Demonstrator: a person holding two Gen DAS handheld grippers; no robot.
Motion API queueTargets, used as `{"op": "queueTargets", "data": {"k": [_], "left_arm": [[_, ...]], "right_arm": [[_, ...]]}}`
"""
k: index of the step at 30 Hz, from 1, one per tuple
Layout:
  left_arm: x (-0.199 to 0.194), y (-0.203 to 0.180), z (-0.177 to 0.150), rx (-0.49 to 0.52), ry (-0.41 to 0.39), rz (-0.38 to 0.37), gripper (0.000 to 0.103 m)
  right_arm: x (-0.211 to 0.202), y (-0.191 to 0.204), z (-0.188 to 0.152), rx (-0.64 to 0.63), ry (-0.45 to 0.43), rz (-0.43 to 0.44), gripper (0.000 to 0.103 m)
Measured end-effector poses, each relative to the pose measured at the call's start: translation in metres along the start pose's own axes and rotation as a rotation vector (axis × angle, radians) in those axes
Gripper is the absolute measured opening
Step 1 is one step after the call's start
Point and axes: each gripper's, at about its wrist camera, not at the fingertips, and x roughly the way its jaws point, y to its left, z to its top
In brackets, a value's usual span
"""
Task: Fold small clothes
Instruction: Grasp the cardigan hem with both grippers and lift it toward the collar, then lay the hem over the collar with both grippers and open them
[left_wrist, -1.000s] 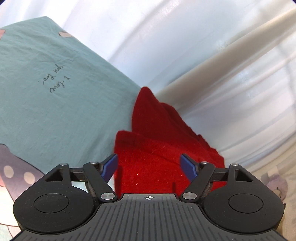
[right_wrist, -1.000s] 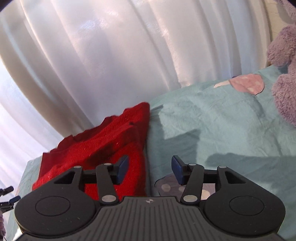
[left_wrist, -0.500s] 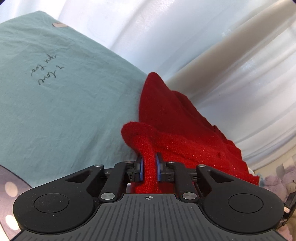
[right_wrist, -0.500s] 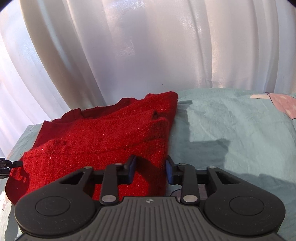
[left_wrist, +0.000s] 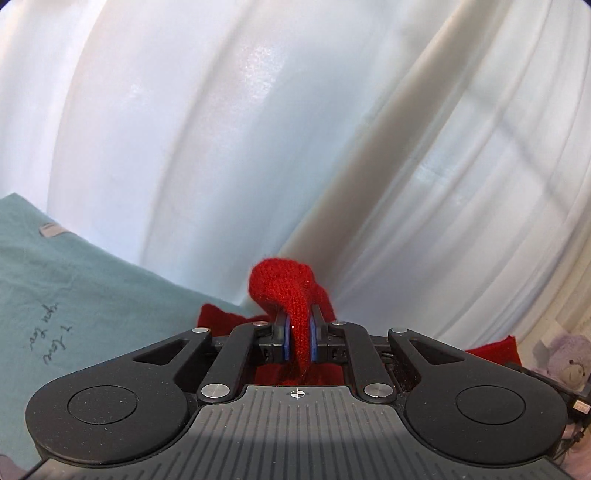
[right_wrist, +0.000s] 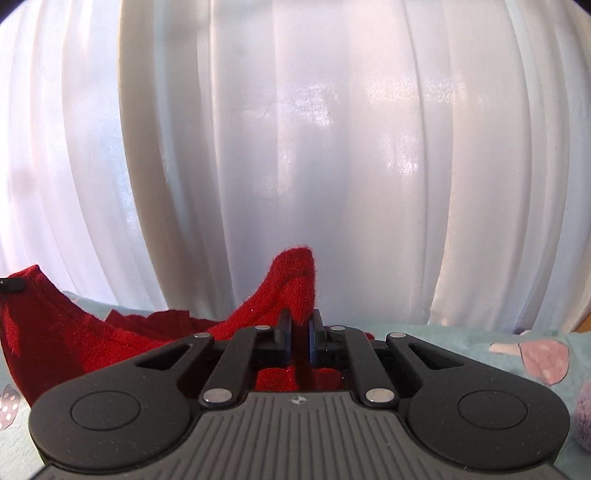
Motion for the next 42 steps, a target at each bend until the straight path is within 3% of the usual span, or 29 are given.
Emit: {"op": "queueTargets", "data": {"k": [2,5,7,9,11,13,14,15,21,25,29,31,35,37,39,41,42], "left_arm": [[0.028,0.012,-0.004,-0.025,0.056,0.028,0.012],[0.073,0.032,-0.026,-0.056,0.208,0.070,0.012],[0.086,0.036,-0.042,-0.046,0.260,0.083,0.022],[0.090,0.037,-0.052,-0.022,0.281,0.061,0.044],[0.093,0.041,-0.058,-0.022,0.287,0.042,0.045],[0.094,0.042,-0.059,-0.014,0.278,0.065,0.030],[0.094,0.042,-0.058,-0.006,0.271,0.082,0.010],[0.092,0.042,-0.056,-0.002,0.263,0.093,0.010],[0.065,0.006,-0.003,0.083,0.076,0.041,0.010],[0.092,-0.013,0.022,0.151,-0.025,0.142,0.010],[0.149,-0.006,0.010,0.132,0.033,0.296,0.011],[0.174,0.003,-0.007,0.108,0.090,0.351,0.011],[0.193,0.016,-0.035,0.130,0.126,0.427,0.022],[0.189,0.019,-0.039,0.134,0.101,0.421,0.029],[0.180,0.018,-0.037,0.123,0.064,0.436,0.047],[0.167,0.007,-0.033,0.149,-0.010,0.443,0.048],[0.161,-0.002,-0.030,0.153,-0.036,0.414,0.055]], "right_arm": [[0.020,-0.009,0.003,0.039,0.020,-0.027,0.008],[0.060,-0.026,-0.010,0.114,0.129,-0.044,0.008],[0.084,-0.036,-0.024,0.148,0.220,-0.028,0.009],[0.099,-0.042,-0.034,0.176,0.290,-0.046,0.023],[0.105,-0.046,-0.040,0.182,0.311,-0.032,0.028],[0.109,-0.047,-0.040,0.180,0.317,-0.016,0.027],[0.110,-0.043,-0.041,0.164,0.306,-0.037,0.017],[0.108,-0.039,-0.040,0.134,0.298,-0.053,0.008],[0.091,0.008,-0.016,-0.166,0.146,-0.164,0.008],[0.111,0.028,0.016,-0.221,0.026,-0.283,0.008],[0.157,0.030,0.022,-0.212,0.006,-0.381,0.008],[0.185,0.027,0.011,-0.196,0.055,-0.409,0.008],[0.218,0.021,-0.015,-0.169,0.150,-0.439,0.009],[0.224,0.016,-0.021,-0.164,0.189,-0.437,0.010],[0.227,0.010,-0.020,-0.134,0.209,-0.455,0.025],[0.223,0.007,-0.015,-0.099,0.178,-0.499,0.027],[0.219,0.008,-0.011,-0.083,0.150,-0.514,0.027]]}}
